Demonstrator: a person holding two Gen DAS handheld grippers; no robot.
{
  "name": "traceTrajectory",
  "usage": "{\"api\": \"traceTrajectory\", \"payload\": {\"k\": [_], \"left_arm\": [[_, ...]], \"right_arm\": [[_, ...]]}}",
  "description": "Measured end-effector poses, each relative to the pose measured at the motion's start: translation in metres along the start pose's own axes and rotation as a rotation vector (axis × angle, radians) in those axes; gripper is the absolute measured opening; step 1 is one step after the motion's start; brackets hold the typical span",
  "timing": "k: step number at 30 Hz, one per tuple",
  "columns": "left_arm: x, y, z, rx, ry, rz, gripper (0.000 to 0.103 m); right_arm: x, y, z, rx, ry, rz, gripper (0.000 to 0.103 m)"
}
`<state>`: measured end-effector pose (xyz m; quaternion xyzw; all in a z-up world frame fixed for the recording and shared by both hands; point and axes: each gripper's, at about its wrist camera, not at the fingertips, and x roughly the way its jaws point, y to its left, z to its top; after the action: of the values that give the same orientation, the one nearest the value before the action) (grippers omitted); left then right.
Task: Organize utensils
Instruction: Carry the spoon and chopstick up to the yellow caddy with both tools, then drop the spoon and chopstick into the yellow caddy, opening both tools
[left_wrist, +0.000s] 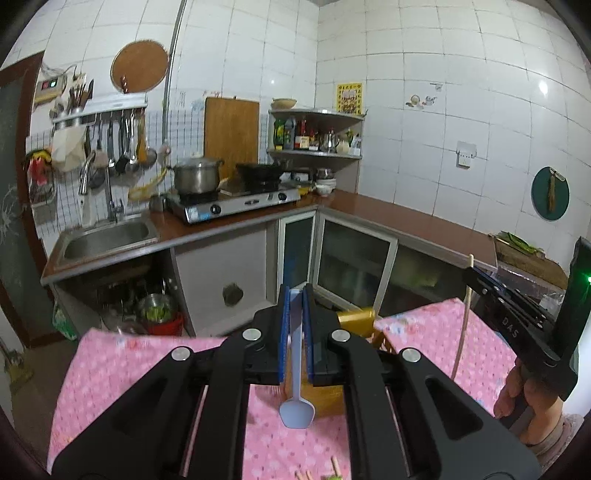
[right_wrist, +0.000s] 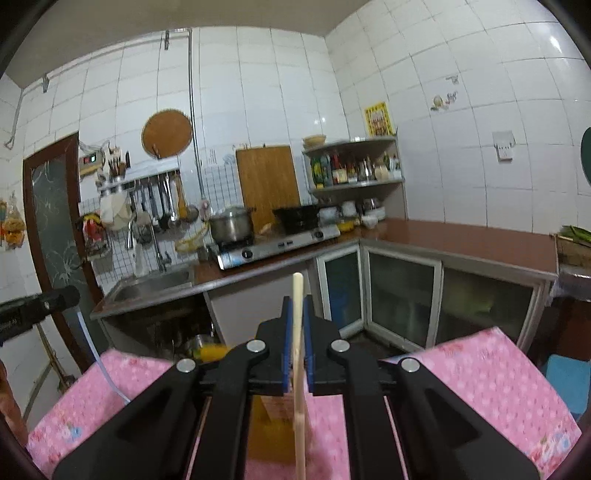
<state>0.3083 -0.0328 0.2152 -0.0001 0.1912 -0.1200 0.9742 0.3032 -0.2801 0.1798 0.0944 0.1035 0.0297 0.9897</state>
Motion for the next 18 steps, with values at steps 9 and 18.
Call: {"api": "traceTrajectory", "payload": {"k": [9,18], "left_arm": [[0.039,-0.006,0.030,-0.012,-0.019,0.002,0.006],[0.094,-0.003,0.008,-0.028,0.038,-0.021,0.006]], "right_arm": [[0.031,0.008,0.043,0.050,-0.138,0.047,0.006],[0.076,0.014,0.021,0.034,-0.145,0.078,0.006]]}}
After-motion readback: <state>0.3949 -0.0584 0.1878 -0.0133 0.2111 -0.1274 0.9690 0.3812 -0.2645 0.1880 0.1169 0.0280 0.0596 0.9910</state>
